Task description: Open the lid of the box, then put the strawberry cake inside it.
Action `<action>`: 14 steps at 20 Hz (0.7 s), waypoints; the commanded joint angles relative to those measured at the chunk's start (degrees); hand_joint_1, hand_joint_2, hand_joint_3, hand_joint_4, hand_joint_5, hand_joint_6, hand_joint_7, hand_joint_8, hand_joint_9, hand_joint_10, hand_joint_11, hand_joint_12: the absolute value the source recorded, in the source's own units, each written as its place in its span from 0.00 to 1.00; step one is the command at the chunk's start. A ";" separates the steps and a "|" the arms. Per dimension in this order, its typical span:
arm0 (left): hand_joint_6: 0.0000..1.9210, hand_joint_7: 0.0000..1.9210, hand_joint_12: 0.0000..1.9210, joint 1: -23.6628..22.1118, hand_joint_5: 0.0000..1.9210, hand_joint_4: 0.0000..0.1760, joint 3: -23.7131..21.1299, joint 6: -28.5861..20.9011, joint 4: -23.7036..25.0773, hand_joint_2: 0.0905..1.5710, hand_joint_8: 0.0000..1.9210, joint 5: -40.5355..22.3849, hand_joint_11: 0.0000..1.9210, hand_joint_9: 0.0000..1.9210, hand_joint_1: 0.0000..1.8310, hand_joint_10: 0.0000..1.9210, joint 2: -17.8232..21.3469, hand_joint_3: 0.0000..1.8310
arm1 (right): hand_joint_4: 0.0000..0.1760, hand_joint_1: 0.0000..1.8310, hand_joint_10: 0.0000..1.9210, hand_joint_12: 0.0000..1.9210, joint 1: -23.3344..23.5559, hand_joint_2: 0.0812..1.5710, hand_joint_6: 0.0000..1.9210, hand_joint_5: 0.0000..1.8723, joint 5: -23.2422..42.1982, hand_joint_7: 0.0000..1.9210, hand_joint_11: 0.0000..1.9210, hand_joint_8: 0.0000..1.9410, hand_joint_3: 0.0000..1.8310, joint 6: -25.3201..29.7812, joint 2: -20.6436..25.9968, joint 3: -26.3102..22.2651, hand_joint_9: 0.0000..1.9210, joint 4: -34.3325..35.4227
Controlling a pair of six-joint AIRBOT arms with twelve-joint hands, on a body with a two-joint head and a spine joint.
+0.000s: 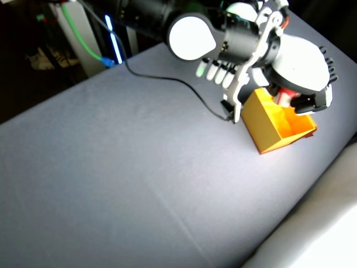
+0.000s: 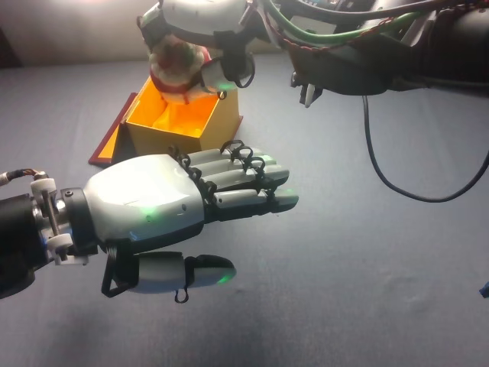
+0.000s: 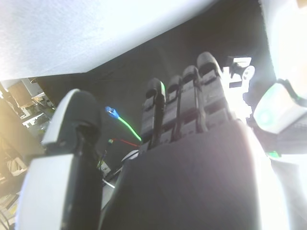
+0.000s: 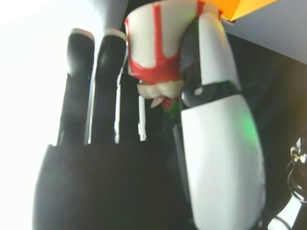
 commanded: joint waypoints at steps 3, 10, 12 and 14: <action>0.01 0.00 0.00 -0.69 0.09 0.00 -0.03 -0.25 -1.74 0.92 0.00 -6.41 0.00 0.00 0.25 0.00 0.05 0.00 | 0.00 0.57 0.08 0.70 1.17 0.69 0.00 0.15 6.75 0.20 0.00 0.00 0.00 -0.08 0.29 0.07 0.20 0.23; 0.00 0.01 0.09 -0.62 0.10 0.00 -0.01 -0.33 -1.87 0.89 0.00 -6.32 0.00 0.01 0.32 0.00 0.05 0.00 | 0.00 0.52 0.03 0.59 0.96 0.71 0.00 0.11 6.52 0.12 0.00 0.00 0.00 -0.07 1.13 -0.75 0.16 0.19; 0.01 0.05 0.29 -0.48 0.14 0.00 -0.07 -0.34 -2.05 0.88 0.00 -6.23 0.00 0.05 0.34 0.02 0.06 0.00 | 0.00 0.46 0.02 0.54 0.96 0.71 0.00 0.10 6.93 0.10 0.00 0.00 0.00 -0.07 2.85 -2.29 0.15 -0.11; 0.00 0.14 0.44 -0.02 0.13 0.06 -0.44 -0.34 -2.60 0.84 0.02 -6.20 0.00 0.12 0.41 0.04 0.30 0.00 | 0.00 0.45 0.01 0.40 0.96 0.73 0.00 0.07 8.09 0.07 0.00 0.00 0.00 -0.07 5.43 -4.61 0.09 -0.50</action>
